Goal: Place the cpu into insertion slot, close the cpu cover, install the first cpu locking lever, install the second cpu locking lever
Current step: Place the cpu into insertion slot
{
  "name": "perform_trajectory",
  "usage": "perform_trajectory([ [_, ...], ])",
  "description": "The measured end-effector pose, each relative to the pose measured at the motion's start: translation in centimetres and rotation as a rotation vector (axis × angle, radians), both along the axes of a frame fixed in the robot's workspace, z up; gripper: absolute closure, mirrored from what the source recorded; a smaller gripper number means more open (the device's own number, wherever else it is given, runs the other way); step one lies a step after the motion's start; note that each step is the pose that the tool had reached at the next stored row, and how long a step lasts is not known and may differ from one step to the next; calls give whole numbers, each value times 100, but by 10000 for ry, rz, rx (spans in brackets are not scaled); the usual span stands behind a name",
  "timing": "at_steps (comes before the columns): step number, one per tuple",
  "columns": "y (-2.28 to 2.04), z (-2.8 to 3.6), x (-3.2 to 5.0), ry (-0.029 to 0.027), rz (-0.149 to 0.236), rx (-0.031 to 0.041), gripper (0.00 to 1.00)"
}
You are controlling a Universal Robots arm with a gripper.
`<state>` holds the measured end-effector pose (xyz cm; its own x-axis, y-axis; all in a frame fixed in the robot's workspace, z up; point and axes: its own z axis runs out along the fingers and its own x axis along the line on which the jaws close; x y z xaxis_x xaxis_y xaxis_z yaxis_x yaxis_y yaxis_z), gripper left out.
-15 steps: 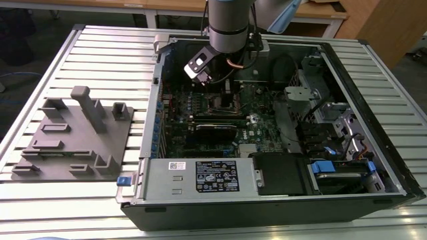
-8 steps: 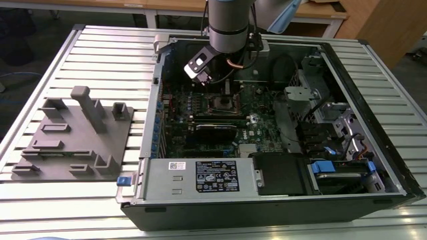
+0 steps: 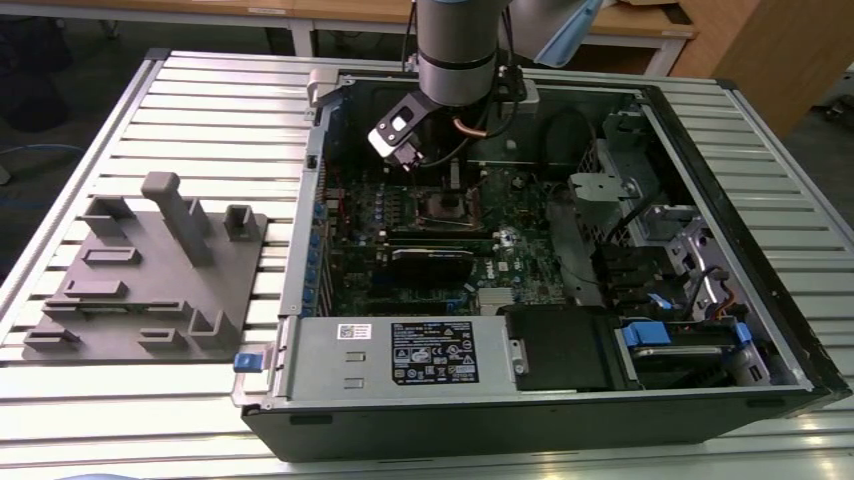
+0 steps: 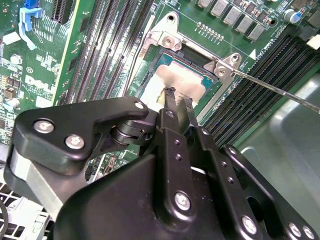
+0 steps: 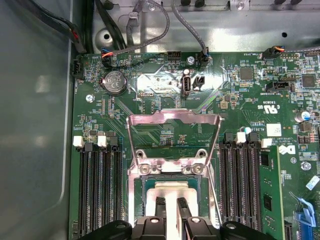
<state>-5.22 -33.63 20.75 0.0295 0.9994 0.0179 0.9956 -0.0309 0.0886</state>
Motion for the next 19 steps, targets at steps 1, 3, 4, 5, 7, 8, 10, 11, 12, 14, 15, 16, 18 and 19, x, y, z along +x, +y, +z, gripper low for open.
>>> perform_trajectory([
  [1, 0, 0, 0, 0, -1, 1, 77],
  [3, 0, 0, 0, 0, 0, 2, 77],
  [4, 0, -1, 0, 0, 0, 2, 77],
  [5, 0, -1, 0, 1, 1, 1, 77],
  [7, 0, -1, -1, 1, 1, 1, 77],
  [8, 0, -1, -1, 1, 0, 1, 77],
  [10, 0, -2, -1, 1, 0, 1, 79],
  [11, 0, -2, -1, 1, 0, 1, 79],
  [12, 0, -2, -1, 1, 0, 1, 85],
  [14, 0, -2, -1, 0, 0, 2, 90],
  [15, 0, -2, -1, 0, 0, 1, 90],
  [16, 0, -3, -1, 0, 0, 1, 90],
  [18, 0, -3, -2, 13, 0, 2, 90],
  [19, 1, -6, 0, 113, -2, 7, 90],
])
